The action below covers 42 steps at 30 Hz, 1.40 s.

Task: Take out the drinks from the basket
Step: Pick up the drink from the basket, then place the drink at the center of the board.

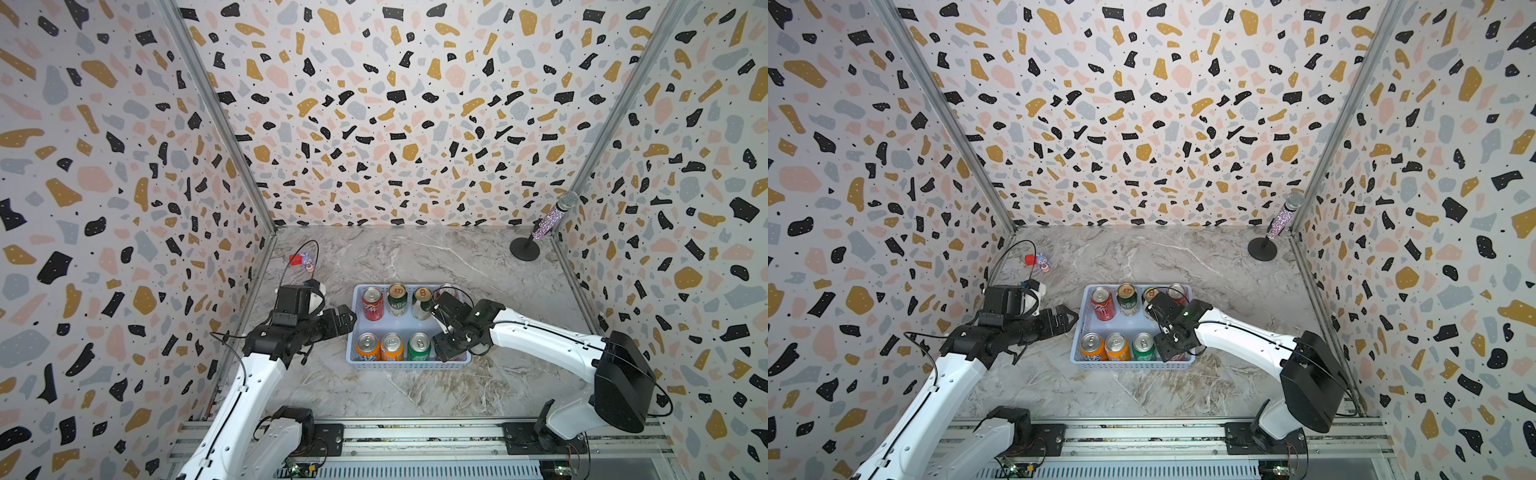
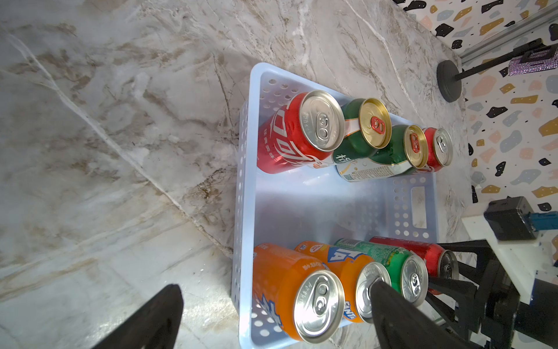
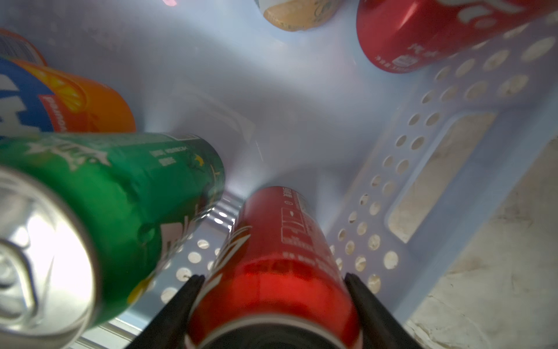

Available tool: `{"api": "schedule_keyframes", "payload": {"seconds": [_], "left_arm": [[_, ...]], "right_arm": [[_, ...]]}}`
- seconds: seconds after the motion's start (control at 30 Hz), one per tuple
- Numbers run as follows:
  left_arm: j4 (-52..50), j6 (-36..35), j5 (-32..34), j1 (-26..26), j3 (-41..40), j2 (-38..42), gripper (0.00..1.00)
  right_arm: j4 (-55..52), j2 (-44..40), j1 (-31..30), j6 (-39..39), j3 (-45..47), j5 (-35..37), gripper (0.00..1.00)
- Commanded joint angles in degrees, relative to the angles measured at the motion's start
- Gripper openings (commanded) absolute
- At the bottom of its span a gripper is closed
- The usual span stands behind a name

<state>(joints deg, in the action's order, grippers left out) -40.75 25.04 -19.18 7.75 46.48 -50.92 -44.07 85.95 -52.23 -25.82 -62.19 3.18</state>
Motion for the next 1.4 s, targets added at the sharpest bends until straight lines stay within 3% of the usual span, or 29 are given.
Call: {"api": "schedule_keyframes", "payload": {"seconds": [0.0, 0.13, 0.3, 1.0, 1.37], "left_arm": [[1.03, -0.84, -0.85, 0.08, -0.58, -0.08, 1.00], [1.13, -0.82, -0.86, 0.07, -0.52, -0.02, 1.00], [1.25, -0.78, -0.90, 0.07, -0.56, 0.10, 1.00], [1.48, -0.78, -0.51, 0.07, -0.83, 1.79, 1.00], [1.47, -0.79, -0.15, 0.07, -0.79, 2.08, 1.00]], "right_arm": [[0.14, -3.42, -0.41, -0.54, -0.05, 0.91, 0.52], [-1.31, -4.56, -0.34, -0.81, -1.51, 1.91, 0.38], [-2.13, -5.68, -0.41, -0.54, -2.87, 2.16, 0.31], [-10.42, -11.58, -0.31, 4.81, -14.20, 11.78, 0.32], [-15.47, -17.92, 6.32, 5.74, -10.94, 16.44, 0.33]]}}
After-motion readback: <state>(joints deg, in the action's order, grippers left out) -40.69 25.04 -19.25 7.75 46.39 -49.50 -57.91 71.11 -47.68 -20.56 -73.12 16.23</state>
